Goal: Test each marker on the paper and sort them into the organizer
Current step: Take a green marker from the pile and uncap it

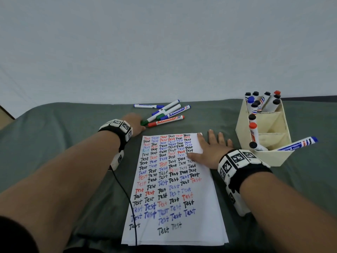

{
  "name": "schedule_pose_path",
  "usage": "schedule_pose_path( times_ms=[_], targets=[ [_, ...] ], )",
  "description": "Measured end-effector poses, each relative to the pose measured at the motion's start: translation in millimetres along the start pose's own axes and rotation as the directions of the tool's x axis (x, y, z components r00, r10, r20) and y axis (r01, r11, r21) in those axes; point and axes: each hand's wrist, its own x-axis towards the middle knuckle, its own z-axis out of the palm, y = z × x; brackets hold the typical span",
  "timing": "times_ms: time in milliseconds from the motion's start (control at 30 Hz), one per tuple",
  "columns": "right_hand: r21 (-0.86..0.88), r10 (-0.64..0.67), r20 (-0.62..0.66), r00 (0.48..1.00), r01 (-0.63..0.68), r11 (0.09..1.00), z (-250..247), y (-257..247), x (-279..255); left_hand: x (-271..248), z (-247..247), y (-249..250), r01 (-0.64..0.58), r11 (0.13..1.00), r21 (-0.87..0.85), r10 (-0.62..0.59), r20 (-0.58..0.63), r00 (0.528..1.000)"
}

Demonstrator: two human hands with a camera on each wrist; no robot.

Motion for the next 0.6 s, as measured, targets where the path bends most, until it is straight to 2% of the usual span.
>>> schedule_pose_path(
  times_ms=[100, 200, 433, 533, 600],
  targets=[
    [0.001, 0.0, -0.001, 1.0, 0.0, 1.0, 0, 0, 0, -2, -7, 1, 0.007, 0.999, 0.046, -0.007, 0.01, 1.0],
    [0.008, -0.004, -0.004, 1.0, 0.004, 1.0, 0, 0, 1, -4, -11, -2, 0.032, 0.999, -0.012, -0.032, -0.025, 0.999],
    [0.077, -0.029, -0.1, 0.995, 0.037, 0.996, -4, 2, 4, -14, -18, -21, 0.042, 0.982, -0.183, -0.084, -0.228, 0.97],
    [0.117, -0.06, -0.187, 0.981, 0.083, 0.99, -6, 2, 4, -24, -20, -22, -0.037, 0.97, -0.24, -0.05, -0.348, 0.936],
    [0.153, -0.095, -0.27, 0.958, 0.14, 0.978, -7, 2, 2, -34, -22, -16, -0.156, 0.955, -0.254, 0.042, -0.402, 0.914]
  ],
)
